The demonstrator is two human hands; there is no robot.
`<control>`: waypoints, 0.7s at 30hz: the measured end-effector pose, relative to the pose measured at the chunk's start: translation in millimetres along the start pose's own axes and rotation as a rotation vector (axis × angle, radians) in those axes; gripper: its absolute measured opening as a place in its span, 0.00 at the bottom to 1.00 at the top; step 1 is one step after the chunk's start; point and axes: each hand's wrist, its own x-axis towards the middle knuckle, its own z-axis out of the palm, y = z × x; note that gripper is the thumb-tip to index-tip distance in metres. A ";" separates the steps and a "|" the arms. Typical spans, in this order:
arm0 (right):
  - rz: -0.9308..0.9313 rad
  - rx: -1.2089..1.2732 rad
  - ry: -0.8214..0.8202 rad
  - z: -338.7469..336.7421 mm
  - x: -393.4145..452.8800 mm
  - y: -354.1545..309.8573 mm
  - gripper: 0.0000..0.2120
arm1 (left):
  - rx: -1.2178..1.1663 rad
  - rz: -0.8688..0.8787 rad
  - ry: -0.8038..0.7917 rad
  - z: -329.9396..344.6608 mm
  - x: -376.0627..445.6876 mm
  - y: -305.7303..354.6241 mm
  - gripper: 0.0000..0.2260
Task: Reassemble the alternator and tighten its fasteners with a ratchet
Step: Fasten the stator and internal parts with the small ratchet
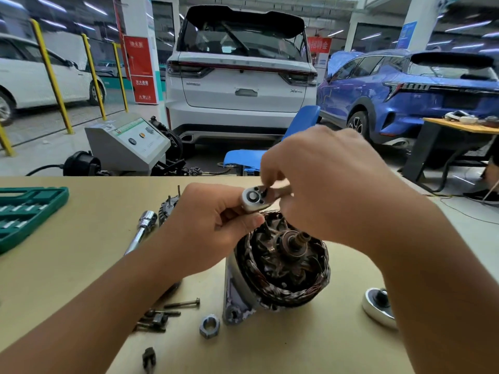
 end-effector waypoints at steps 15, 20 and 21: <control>-0.028 0.036 -0.158 -2.3 -3.4 -1.9 0.13 | -0.030 -0.024 -0.009 1.9 0.6 -0.5 0.06; -0.016 0.020 0.015 0.7 1.5 -0.4 0.05 | -0.082 -0.043 -0.023 -0.7 0.4 -5.1 0.11; -0.023 0.018 0.021 0.8 1.6 -1.2 0.04 | -0.081 -0.045 -0.019 -1.1 0.1 -6.1 0.12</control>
